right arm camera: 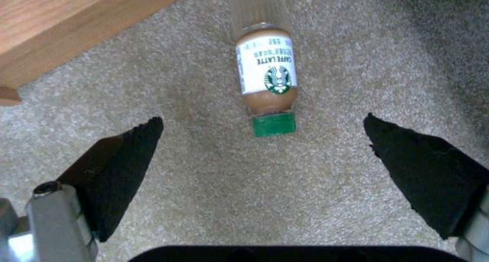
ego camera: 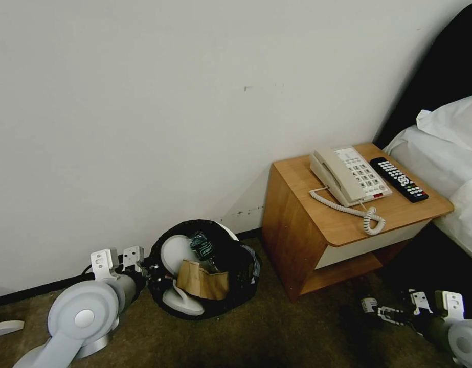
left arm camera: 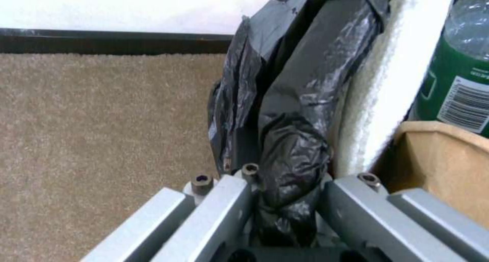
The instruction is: Pick up the trash bin, then pick up the garbage from the floor and place it into the trash bin.
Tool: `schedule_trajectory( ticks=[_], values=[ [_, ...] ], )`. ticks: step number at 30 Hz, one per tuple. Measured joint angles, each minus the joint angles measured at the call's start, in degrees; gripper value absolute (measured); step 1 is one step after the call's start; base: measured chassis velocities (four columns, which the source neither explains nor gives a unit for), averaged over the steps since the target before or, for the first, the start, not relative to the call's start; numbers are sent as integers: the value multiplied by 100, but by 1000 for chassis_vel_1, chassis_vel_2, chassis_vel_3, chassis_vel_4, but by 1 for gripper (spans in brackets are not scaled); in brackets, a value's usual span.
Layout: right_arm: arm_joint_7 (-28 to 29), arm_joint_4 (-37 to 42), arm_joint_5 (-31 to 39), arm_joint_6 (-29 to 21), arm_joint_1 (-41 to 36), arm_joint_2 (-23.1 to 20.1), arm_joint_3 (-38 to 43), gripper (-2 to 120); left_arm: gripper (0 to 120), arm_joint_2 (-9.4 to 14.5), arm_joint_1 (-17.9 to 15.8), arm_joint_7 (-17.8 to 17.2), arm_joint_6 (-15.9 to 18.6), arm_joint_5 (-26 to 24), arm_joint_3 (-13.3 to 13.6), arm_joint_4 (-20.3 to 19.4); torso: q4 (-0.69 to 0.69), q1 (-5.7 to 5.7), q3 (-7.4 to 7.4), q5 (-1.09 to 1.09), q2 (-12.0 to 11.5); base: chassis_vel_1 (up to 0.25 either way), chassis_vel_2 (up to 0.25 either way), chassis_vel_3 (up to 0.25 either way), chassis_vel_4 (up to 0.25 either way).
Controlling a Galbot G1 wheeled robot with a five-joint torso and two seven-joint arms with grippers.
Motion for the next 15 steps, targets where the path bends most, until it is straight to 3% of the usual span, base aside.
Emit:
schedule_trajectory(
  ticks=[15],
  values=[
    [-21,-651,128,20,745,-90,-610,100,0,-101,35,53,0,98,-35,28,0,0,0,0,0,0,0,0,0]
  ],
)
